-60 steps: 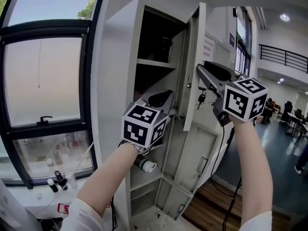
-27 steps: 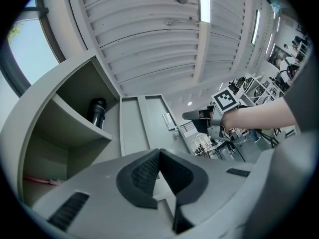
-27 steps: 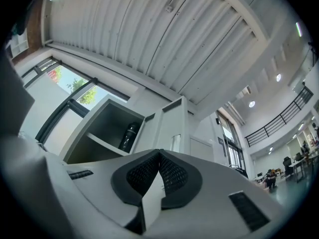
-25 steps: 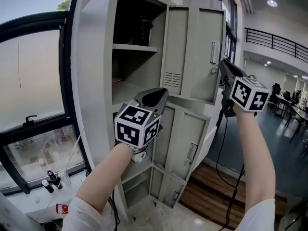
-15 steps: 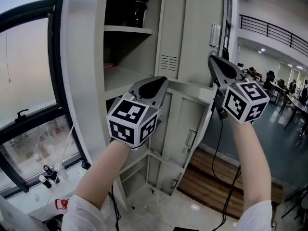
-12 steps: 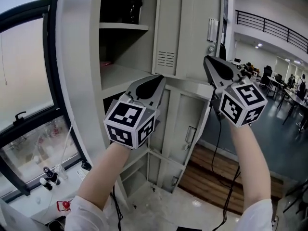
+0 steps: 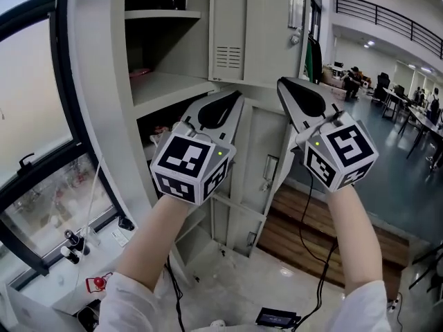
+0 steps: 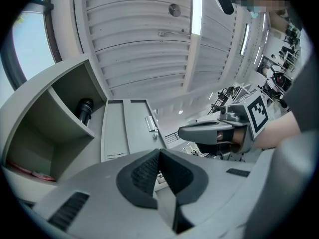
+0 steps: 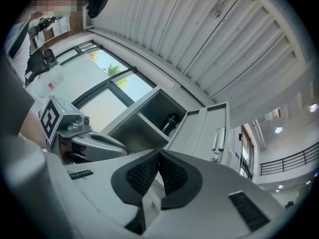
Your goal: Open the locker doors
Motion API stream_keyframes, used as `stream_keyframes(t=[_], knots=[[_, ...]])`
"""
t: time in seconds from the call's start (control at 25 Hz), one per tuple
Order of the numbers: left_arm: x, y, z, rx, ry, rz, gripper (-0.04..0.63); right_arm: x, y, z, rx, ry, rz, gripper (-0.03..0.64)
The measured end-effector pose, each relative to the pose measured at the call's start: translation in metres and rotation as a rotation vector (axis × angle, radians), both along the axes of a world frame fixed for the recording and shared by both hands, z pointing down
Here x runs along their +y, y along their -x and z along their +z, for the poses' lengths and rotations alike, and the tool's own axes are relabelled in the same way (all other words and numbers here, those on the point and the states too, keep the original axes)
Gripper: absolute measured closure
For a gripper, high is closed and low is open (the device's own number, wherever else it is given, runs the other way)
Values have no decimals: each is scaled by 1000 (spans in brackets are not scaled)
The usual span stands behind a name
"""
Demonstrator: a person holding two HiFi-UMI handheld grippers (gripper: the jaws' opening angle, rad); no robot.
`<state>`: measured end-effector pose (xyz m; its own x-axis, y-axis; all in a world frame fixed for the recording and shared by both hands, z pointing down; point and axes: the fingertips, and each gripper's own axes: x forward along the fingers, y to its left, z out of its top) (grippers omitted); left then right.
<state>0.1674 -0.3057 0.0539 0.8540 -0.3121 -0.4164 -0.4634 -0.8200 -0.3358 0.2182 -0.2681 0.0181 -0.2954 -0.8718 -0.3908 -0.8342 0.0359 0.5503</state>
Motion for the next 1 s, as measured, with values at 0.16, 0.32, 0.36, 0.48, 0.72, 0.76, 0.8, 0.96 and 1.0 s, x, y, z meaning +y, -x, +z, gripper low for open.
stream_keyframes(t=[0.16,0.32,0.36,0.48,0.72,0.76,0.8,0.96,1.0], knots=[[15,-14,5,-7,3,-11,577,16,-7,11,4,-1,-21,589],[33,-31,14,-9,23,-28,577,31,-19,25,-16,20,-57,589],[38,-35,16,-8,25,-32,577,35,-23,29,-18,26,-61,589],[56,-45,23,-3,28,-41,577,49,-36,42,-29,44,-79,589],[98,-61,46,-16,23,-79,577,81,-52,72,-26,68,-147,589],[105,-66,49,-18,17,-78,577,85,-54,76,-21,73,-157,589],[111,-69,53,-25,15,-81,577,87,-56,81,-24,80,-168,589],[123,-68,87,-61,55,-126,577,91,-51,119,-71,132,-239,589],[125,-68,96,-64,63,-135,577,92,-49,128,-70,145,-248,589]])
